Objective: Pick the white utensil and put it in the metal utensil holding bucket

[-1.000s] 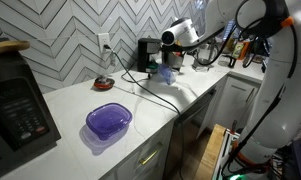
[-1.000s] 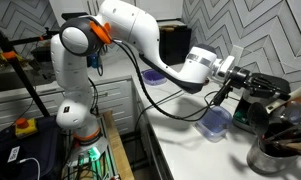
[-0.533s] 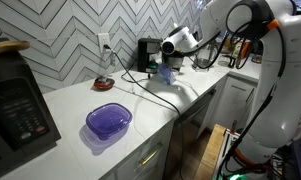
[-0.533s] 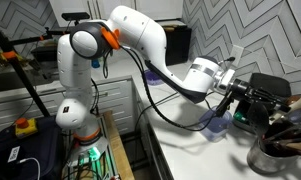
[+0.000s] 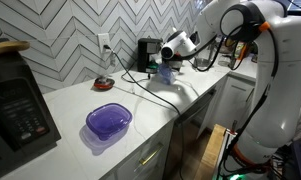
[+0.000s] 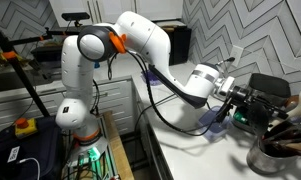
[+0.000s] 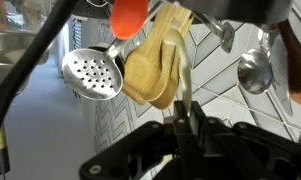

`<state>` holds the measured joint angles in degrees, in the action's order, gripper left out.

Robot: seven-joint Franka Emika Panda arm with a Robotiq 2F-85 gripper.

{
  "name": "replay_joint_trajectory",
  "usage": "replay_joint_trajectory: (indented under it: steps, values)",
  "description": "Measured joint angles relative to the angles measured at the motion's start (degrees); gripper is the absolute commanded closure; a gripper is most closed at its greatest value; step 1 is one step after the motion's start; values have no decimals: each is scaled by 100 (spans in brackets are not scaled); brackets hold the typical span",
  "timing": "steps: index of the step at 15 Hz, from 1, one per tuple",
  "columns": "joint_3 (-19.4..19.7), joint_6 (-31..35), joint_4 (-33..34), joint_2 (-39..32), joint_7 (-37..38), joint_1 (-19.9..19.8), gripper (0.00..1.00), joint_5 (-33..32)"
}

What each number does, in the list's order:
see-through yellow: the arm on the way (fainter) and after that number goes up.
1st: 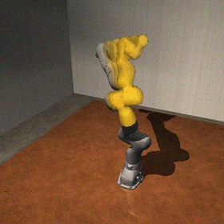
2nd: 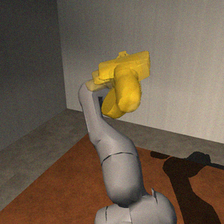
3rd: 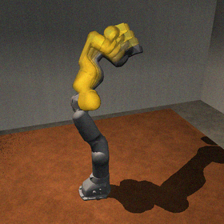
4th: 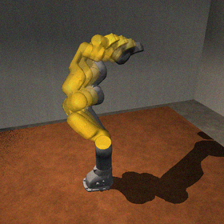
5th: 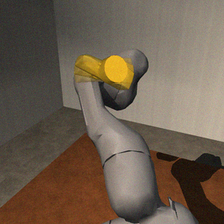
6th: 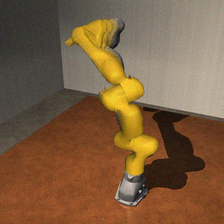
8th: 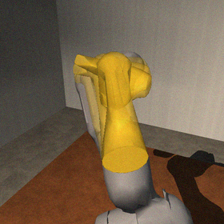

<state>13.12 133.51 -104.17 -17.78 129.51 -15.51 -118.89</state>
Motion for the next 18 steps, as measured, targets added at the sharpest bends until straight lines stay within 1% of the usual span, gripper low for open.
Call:
replay_joint_trajectory:
  steps: [4,7,8,9,11,14,18]
  values:
    - [-61,0,9,-71,162,-3,98,-444]
    - [-71,0,40,-222,245,-47,98,-525]
    - [-73,0,60,-269,271,-74,88,-526]
    - [-75,0,78,-305,292,-104,65,-526]
    - [-79,1,104,-343,321,-163,62,-523]
    - [-99,122,168,-329,322,-232,40,-498]
    - [-198,621,194,-33,374,-239,9,-546]
